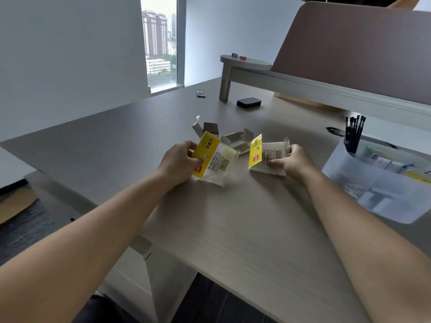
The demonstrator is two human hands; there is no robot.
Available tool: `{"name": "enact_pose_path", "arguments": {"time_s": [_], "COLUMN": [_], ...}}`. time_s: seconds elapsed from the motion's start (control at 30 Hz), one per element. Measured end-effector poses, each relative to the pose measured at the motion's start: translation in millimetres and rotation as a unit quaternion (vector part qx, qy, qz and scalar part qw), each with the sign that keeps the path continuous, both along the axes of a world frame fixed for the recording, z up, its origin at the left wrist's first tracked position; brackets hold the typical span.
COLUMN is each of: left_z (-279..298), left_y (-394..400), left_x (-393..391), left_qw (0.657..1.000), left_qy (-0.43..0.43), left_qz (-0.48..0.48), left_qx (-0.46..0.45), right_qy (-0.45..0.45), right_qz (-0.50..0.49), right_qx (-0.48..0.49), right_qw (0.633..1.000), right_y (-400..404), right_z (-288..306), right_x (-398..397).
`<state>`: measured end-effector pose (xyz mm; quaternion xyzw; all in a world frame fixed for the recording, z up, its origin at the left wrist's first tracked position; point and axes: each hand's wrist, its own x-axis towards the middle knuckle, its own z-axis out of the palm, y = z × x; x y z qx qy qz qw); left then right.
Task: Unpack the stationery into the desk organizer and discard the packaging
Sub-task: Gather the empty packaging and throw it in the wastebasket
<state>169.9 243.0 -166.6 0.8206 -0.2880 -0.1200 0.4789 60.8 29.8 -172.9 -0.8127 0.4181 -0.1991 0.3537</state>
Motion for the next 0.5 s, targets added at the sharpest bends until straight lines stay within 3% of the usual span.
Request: {"name": "enact_pose_path", "arguments": {"time_s": [0.2,0.5], "left_z": [5.3,8.2], "left_y": [12.4,74.7], "left_x": [-14.9,-50.1], "left_qw": [1.000,0.998], "left_qy": [0.007,-0.004], "left_qz": [0.013,0.054], "left_qx": [0.004,-0.043], "right_qy": [-0.065,-0.173], "right_qz": [0.013,0.117], "right_qx": [0.013,0.167], "right_qw": [0.998,0.963], "right_y": [22.5,92.7], "right_z": [10.8,26.7], "right_x": [-20.9,-49.3]}}
